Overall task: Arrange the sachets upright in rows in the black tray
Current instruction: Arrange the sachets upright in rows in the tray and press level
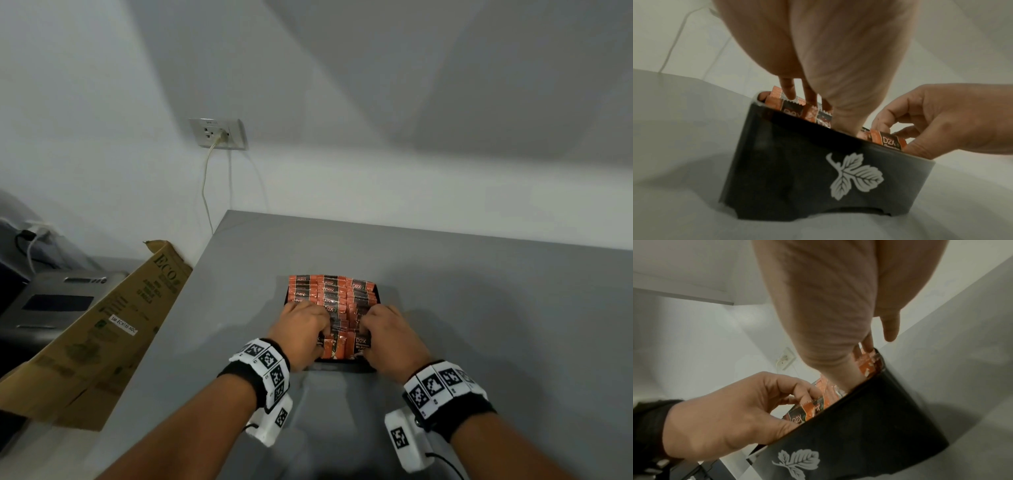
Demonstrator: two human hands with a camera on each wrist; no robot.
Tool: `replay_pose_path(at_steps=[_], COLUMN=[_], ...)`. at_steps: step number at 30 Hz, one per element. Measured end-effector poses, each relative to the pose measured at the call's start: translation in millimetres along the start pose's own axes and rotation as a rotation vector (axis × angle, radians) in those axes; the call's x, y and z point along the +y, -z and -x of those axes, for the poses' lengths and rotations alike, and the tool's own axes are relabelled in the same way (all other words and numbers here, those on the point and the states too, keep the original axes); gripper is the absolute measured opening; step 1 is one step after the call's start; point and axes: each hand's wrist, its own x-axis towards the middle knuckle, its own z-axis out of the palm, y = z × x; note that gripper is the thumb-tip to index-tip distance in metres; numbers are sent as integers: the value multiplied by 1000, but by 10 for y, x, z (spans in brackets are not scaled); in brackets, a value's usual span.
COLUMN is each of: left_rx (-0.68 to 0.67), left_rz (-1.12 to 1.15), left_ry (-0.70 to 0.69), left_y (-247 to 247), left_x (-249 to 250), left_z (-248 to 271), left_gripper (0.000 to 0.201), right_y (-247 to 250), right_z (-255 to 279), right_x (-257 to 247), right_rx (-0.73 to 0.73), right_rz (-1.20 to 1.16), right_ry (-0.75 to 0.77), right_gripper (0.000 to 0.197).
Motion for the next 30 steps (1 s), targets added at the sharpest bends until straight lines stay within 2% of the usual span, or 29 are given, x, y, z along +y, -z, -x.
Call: replay_pose_path(at_steps=[5, 10, 18, 24, 30], left_rx=[6, 89, 83, 94, 98], left_rz=[-59, -40, 42, 41, 17], left_ry=[8, 45, 104, 127, 139], left_y=[-41, -92, -131, -152, -175], left_x=[14, 44, 24, 4, 8], left_z=[-20, 13, 1, -36, -53], left_gripper=[24, 23, 40, 41, 40], right_y=[-75, -99, -45, -92, -127], right_z=[-5, 10, -12, -8, -28], right_x=[18, 32, 39, 56, 47], right_rx=[49, 61, 33, 52, 89], right_rz=[-57, -51, -42, 35, 70], right_ry=[-17, -13, 16, 69, 86], right_gripper=[23, 31, 57, 37, 36])
